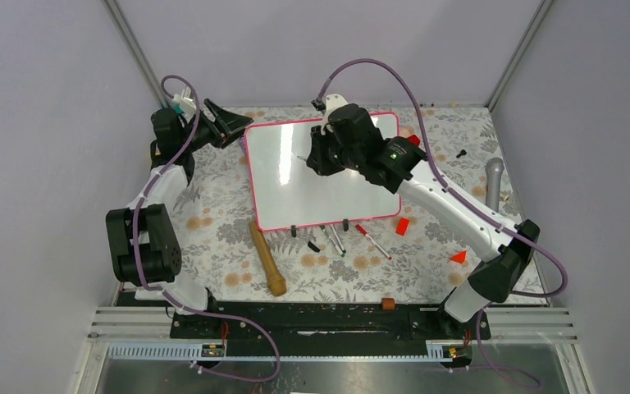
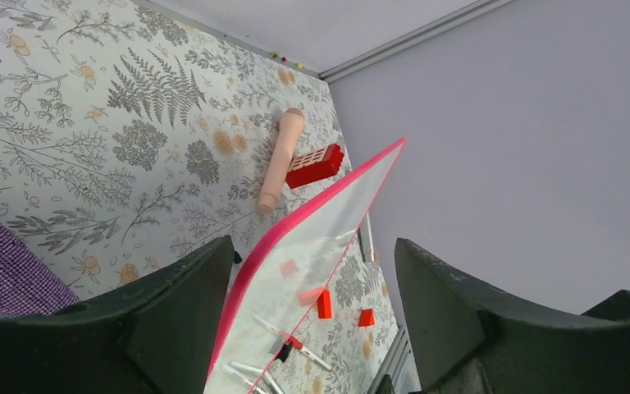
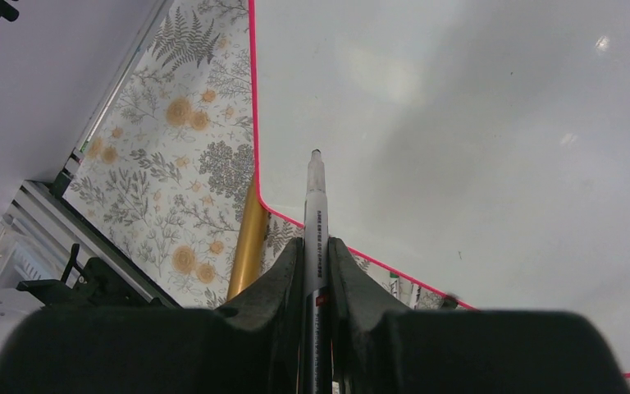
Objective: Write a sentence on the whiteboard
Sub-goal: Hold the whiteboard on the whiteboard stand.
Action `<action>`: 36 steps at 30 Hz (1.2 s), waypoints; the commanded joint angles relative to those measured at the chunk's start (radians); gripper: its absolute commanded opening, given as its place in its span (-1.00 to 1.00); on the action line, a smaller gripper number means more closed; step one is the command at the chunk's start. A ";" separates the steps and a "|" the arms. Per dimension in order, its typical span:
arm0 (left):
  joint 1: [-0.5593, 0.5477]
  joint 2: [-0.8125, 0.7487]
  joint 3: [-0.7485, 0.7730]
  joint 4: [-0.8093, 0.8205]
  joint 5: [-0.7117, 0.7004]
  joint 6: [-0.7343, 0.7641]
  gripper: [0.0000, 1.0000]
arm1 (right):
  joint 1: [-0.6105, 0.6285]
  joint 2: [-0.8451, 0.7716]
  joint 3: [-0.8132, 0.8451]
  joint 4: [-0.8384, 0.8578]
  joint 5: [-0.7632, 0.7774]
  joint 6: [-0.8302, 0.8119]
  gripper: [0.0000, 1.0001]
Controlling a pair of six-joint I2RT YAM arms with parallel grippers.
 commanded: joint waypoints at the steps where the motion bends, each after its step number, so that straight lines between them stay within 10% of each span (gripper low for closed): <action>1: 0.000 0.026 0.012 0.074 0.034 -0.043 0.38 | 0.010 0.024 0.078 -0.011 -0.003 -0.019 -1.00; 36: -0.082 0.026 0.167 -0.460 -0.130 0.239 0.12 | 0.036 0.174 0.233 -0.062 0.051 -0.065 -1.00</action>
